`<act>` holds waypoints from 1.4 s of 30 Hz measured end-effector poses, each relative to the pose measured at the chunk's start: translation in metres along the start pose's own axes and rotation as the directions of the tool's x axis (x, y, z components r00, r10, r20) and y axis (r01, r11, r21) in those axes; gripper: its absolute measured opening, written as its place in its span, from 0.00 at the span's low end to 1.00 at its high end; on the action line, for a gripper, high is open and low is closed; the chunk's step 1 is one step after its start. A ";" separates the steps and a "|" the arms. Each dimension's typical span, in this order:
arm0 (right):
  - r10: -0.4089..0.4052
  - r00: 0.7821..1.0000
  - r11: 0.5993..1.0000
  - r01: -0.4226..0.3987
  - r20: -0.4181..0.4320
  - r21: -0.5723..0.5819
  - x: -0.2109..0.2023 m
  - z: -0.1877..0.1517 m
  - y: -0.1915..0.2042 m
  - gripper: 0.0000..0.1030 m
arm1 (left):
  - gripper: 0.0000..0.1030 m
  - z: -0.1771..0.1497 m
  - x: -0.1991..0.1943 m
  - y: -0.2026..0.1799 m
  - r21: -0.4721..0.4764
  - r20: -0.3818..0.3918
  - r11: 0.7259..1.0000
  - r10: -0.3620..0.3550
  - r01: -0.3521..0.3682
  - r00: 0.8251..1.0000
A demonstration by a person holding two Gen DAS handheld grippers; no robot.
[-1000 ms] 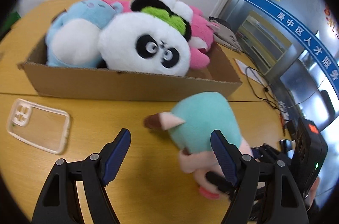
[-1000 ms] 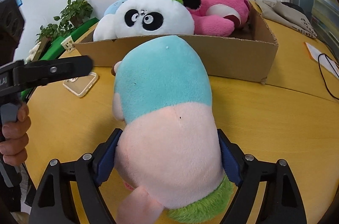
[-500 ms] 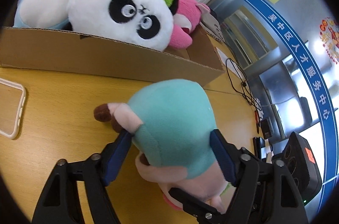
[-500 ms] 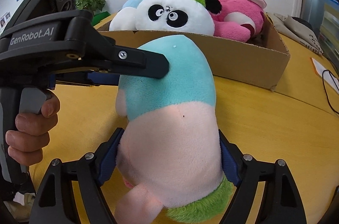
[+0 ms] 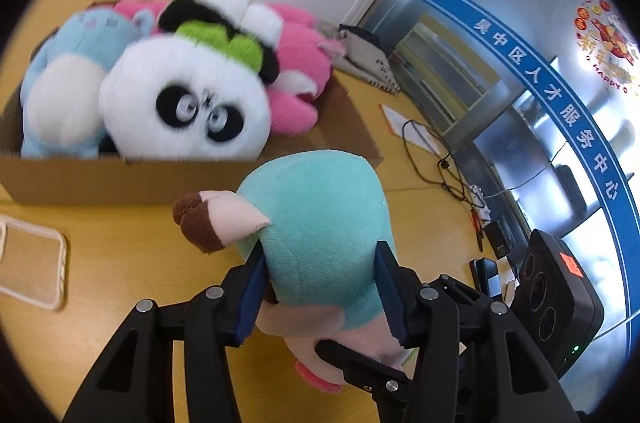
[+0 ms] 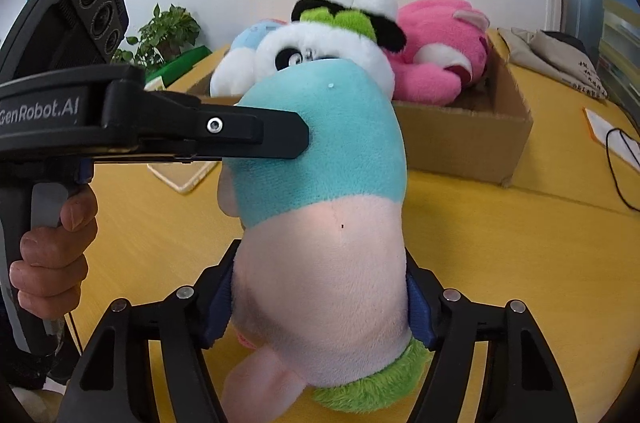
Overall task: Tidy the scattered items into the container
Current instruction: 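Close both grippers on the pig plush's body, then lift the pig plush with both grippers and lower it into the box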
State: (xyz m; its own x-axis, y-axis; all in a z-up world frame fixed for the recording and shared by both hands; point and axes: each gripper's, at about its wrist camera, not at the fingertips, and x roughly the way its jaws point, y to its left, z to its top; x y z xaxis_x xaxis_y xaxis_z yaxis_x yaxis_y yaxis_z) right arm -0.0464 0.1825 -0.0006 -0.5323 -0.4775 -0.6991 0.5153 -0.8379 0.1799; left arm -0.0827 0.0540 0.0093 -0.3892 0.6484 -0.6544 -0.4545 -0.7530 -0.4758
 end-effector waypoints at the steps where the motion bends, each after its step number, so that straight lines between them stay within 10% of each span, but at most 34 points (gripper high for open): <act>1: -0.001 1.000 1.000 0.001 0.018 -0.004 -0.005 0.006 -0.001 0.73 | 0.48 0.009 -0.004 -0.005 0.018 0.011 1.000 -0.004 0.004 1.000; 13: -0.015 0.951 0.997 0.038 0.310 -0.068 -0.063 0.149 -0.021 0.73 | 0.48 0.152 -0.062 -0.080 0.298 0.232 0.950 0.019 -0.090 0.973; 19: -0.045 0.940 0.993 0.078 0.338 -0.085 -0.051 0.194 -0.035 0.73 | 0.47 0.184 -0.027 -0.066 0.273 0.203 0.958 0.032 -0.088 0.979; 32: -0.088 0.978 0.996 0.081 0.190 0.047 0.075 0.136 -0.116 0.73 | 0.47 0.161 0.133 -0.008 0.175 -0.106 0.982 0.094 -0.074 0.990; 42: -0.144 0.987 0.990 0.142 0.075 0.020 0.088 0.103 -0.125 0.89 | 0.59 0.140 0.142 -0.002 0.174 -0.117 0.981 0.110 -0.089 0.987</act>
State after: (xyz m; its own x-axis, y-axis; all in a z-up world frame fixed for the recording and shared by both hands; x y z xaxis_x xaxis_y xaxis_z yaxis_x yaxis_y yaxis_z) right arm -0.2268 0.2183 -0.0138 -0.6496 -0.3708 -0.6638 0.4210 -0.9024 0.0921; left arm -0.2487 0.1633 -0.0002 -0.3409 0.5437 -0.7669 -0.5503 -0.7768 -0.3061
